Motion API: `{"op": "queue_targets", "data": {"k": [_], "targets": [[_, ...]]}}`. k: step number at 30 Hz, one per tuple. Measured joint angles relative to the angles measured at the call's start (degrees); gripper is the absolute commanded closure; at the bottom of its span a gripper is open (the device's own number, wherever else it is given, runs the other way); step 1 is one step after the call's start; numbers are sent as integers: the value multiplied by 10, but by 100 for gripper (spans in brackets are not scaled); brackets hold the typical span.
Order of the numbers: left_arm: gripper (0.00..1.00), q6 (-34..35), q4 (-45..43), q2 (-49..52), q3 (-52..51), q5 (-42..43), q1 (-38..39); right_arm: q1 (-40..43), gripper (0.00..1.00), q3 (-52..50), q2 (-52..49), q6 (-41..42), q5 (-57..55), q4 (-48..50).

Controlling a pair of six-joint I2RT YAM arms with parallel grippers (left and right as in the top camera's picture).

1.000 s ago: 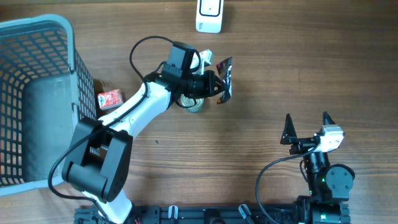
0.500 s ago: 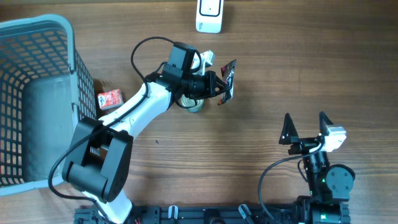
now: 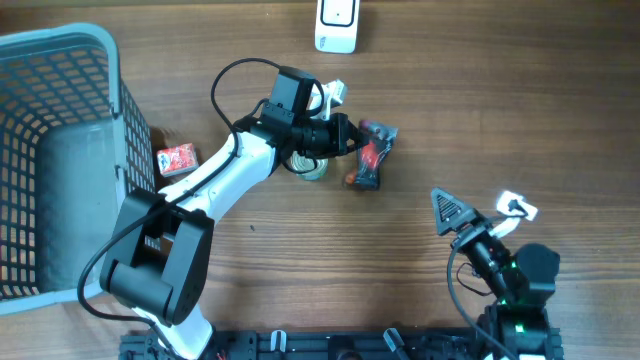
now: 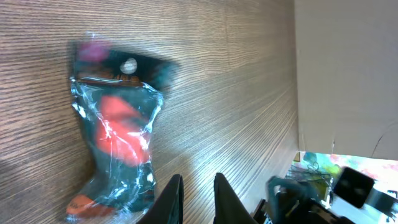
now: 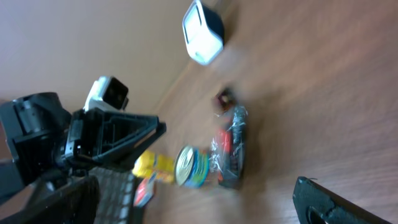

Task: Scan the item barcode

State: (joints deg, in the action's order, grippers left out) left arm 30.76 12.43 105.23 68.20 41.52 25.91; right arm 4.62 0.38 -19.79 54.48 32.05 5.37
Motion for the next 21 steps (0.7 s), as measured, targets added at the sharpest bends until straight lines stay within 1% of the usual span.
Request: {"op": "queue_targets", "data": {"k": [2, 5, 6, 8, 11, 12, 13, 18, 21], "targets": [[89, 0, 0, 0, 0, 2, 0, 0, 0, 0, -53, 3, 43, 28], [88, 0, -1, 0, 0, 2, 0, 0, 0, 0, -106, 3, 71, 33], [86, 0, 0, 0, 0, 2, 0, 0, 0, 0, -123, 3, 76, 33], [74, 0, -1, 0, 0, 2, 0, 0, 0, 0, -155, 0, 85, 35], [40, 0, -3, 0, 0, 3, 0, 0, 0, 0, -188, -20, 98, 57], [16, -1, -5, 0, 0, 4, 0, 0, 0, 0, -197, -33, 104, 74], [0, 0, -9, 0, 1, 4, -1, 0, 0, 0, -203, -44, 110, 86], [0, 0, -38, 0, 1, -4, -2, 0, 0, 0, -219, -89, 140, 128], [0, 0, -39, 0, 1, -34, -2, 0, 0, 0, -220, -108, 147, 136]]}}
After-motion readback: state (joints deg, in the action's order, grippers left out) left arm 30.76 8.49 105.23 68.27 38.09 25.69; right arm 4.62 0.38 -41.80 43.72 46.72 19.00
